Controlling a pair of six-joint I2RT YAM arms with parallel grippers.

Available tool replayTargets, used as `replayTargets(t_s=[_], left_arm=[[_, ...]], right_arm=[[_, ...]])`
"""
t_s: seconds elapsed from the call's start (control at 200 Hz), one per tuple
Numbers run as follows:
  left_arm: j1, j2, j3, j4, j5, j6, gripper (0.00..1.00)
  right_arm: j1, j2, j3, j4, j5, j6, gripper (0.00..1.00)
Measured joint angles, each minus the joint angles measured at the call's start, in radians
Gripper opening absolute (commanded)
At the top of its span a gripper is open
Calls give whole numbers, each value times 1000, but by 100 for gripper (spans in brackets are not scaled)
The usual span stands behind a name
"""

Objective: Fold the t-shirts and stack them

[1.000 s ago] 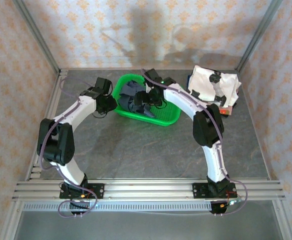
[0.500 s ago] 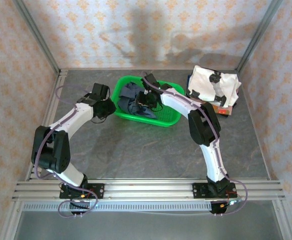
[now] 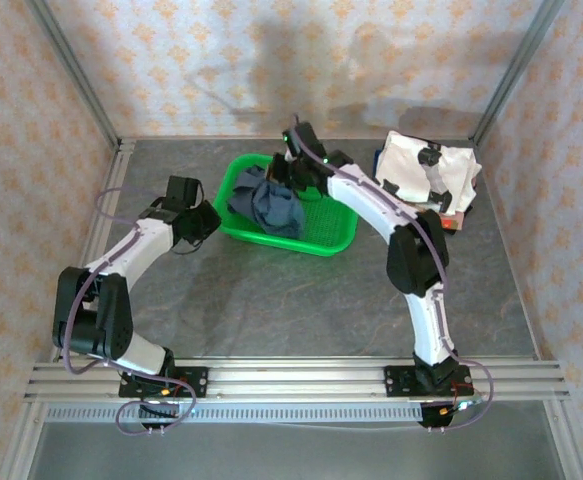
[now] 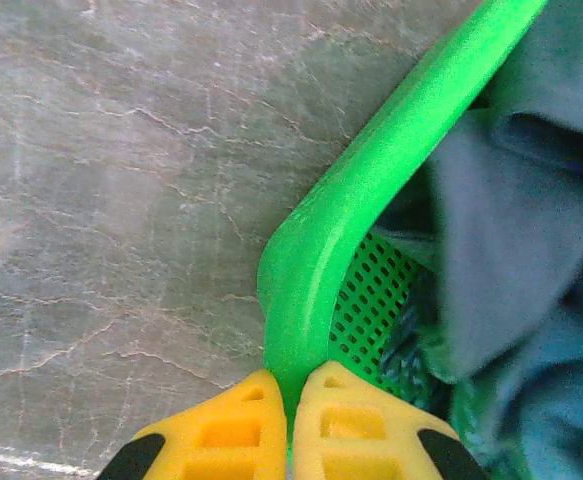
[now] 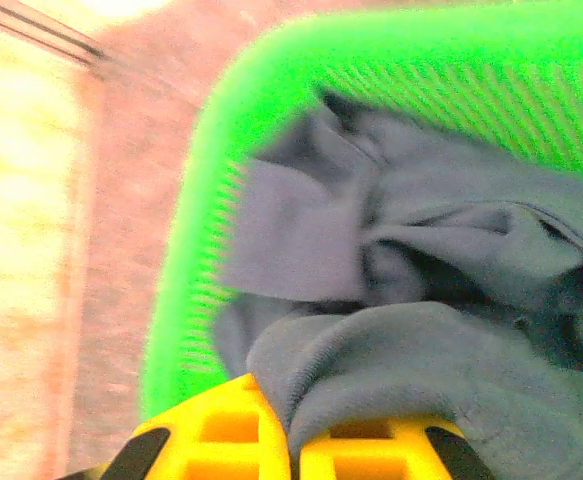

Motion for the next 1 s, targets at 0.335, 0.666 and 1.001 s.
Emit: replayTargets(t_s=[0.335,0.666,1.001], left_arm=[[245,-118,-107,6,-6,-116,0],[468,-398,-276,-95,-171,-413,0],[312,-444,-287,-120,-249,-600,65]], right_arm=[[-34,-288,406,-64,3,-42,0],[-185,-587,304,-337,50,-105,0],[-188,-747,-306,-377,-8,-103,0]])
